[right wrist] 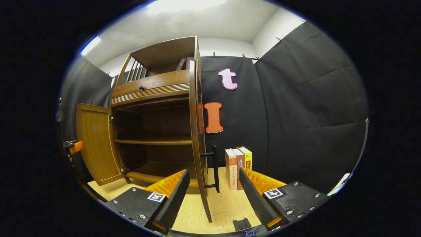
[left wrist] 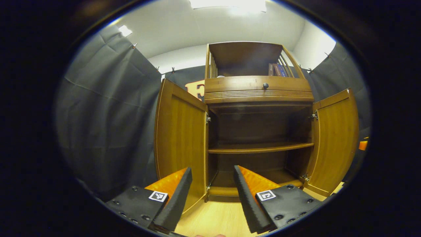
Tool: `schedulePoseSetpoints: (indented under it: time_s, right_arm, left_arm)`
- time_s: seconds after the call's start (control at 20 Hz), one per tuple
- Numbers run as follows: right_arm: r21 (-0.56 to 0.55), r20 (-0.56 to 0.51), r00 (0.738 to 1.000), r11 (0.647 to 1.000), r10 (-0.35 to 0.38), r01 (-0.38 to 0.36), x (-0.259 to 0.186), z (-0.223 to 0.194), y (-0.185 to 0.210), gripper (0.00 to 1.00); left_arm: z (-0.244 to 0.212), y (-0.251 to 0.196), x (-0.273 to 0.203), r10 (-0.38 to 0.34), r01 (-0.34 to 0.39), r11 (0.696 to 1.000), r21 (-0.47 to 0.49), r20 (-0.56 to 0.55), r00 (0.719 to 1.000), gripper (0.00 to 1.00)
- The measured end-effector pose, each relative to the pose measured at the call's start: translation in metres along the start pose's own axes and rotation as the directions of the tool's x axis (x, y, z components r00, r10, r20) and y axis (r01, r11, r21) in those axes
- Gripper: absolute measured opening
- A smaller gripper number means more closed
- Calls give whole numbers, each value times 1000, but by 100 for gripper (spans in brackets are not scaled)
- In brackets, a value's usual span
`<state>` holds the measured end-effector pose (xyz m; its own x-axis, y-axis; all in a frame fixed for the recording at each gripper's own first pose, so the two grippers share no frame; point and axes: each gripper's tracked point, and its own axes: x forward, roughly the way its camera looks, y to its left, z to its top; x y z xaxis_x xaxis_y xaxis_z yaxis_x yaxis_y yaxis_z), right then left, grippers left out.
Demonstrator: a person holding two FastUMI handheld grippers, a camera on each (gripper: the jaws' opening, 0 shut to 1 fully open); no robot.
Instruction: Open the right door of the double-door shoe cabinet with the right hand, and open the left door with the left hand.
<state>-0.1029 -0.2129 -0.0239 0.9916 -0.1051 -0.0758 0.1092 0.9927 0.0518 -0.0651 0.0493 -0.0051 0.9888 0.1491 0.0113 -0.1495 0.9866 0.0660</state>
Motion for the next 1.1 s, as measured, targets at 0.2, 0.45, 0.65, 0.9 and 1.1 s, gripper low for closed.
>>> schedulePoseSetpoints:
  time_s: [0.2, 0.45, 0.65, 0.9, 1.1]
  right_arm:
    - [-7, 2, 1000, 1000, -12, 12, 0, 1, -5, 88]
    - [-12, 5, 1000, 1000, -3, 3, 1, 3, 2, 93]
    - [-4, 15, 1000, 1000, 6, -6, 2, 8, 8, 93]
    - [-9, 21, 1000, 1000, 2, -2, 1, 13, 4, 93]
    - [-12, 16, 1000, 1000, 5, -5, 2, 10, 7, 93]
  left_arm:
    - [-4, -3, 1, -10, 10, 1000, -7, -22, 1000, 90]
    - [-5, -5, 4, 4, -4, 1000, -1, -12, 1000, 99]
    - [-3, -7, 4, -8, 8, 1000, 7, -1, 1000, 99]
    - [0, -12, 2, -44, 44, 999, 12, 7, 999, 99]
    - [2, -17, 2, -64, 64, 998, 12, 10, 998, 99]
